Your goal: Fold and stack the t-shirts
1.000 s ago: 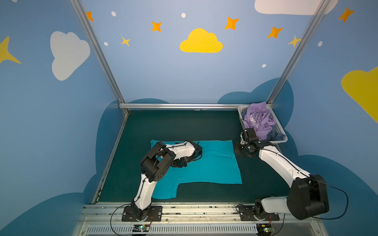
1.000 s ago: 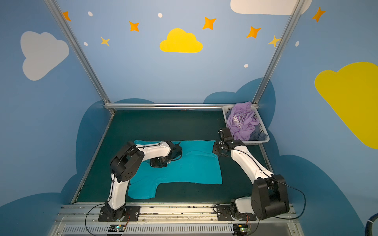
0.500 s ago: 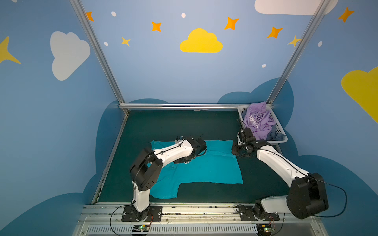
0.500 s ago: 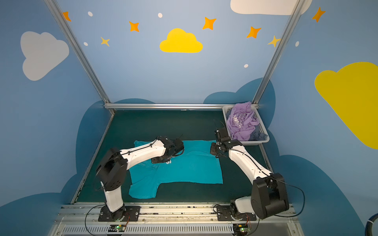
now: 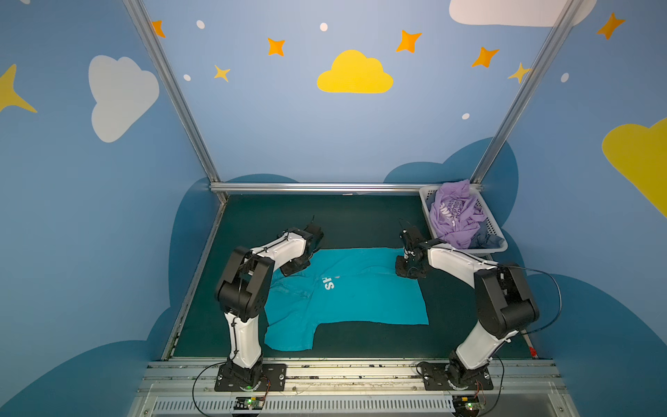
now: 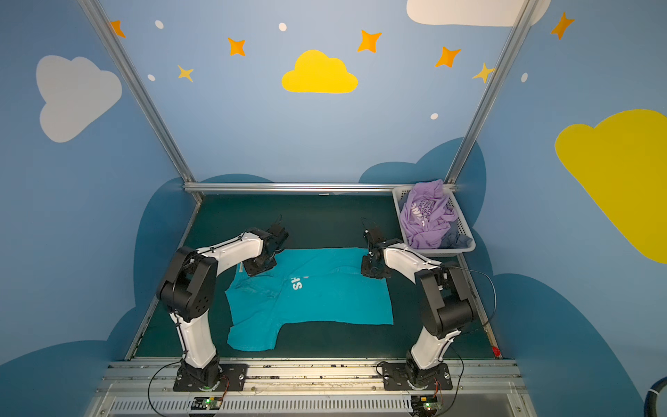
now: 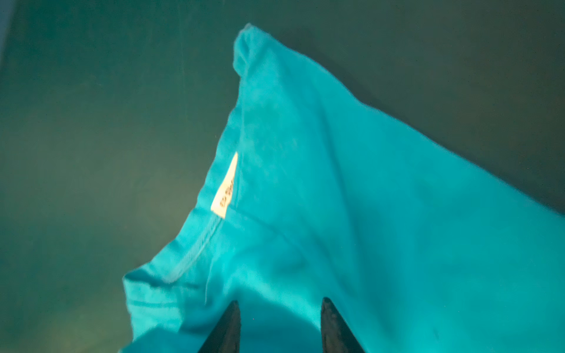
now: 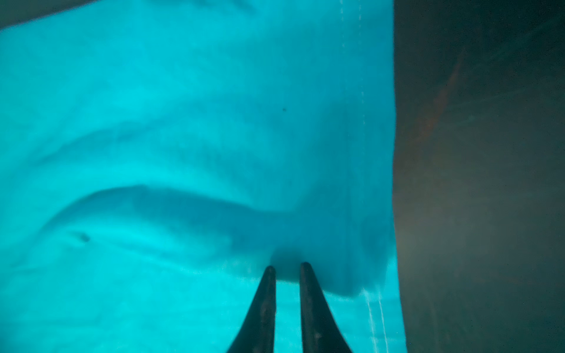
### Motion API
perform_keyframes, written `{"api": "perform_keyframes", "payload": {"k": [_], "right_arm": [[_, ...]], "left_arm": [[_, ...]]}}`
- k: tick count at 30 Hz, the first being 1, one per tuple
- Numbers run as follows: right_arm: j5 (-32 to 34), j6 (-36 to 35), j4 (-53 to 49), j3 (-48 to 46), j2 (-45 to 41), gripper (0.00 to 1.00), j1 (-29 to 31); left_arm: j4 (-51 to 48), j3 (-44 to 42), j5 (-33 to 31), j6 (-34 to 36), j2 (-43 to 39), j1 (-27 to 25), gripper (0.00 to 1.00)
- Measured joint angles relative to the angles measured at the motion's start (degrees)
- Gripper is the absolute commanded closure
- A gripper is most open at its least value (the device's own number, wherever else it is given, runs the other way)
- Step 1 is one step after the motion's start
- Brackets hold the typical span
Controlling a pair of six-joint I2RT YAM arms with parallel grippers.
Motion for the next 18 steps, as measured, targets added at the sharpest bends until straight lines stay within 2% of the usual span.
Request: {"api": "perform_keyframes", "payload": {"k": [4,6,8,18], "right_arm": [[0.00,0.37,-0.24,0.92,2.67,0.83,-1.11],[0.07,0.46,-0.83,1.77,2.99,0.84,-1.86],[0.02,0.66,-1.20,2.19,3.43,0.84,-2.93],[-0.15,1.68,-1.36,0.09,1.53,0.86,-5.25]], "left_arm": [[3.19,0.57,1.09,1.62,2.54,5.07,0.58],[4.50,0.98,1.68,2.05,2.97,7.08,0.64],[5.66,1.29,2.47,2.89,3.08,9.16,0.61],[4.81,6.86,4.15,4.83,4.98,17.05,0.61]]}}
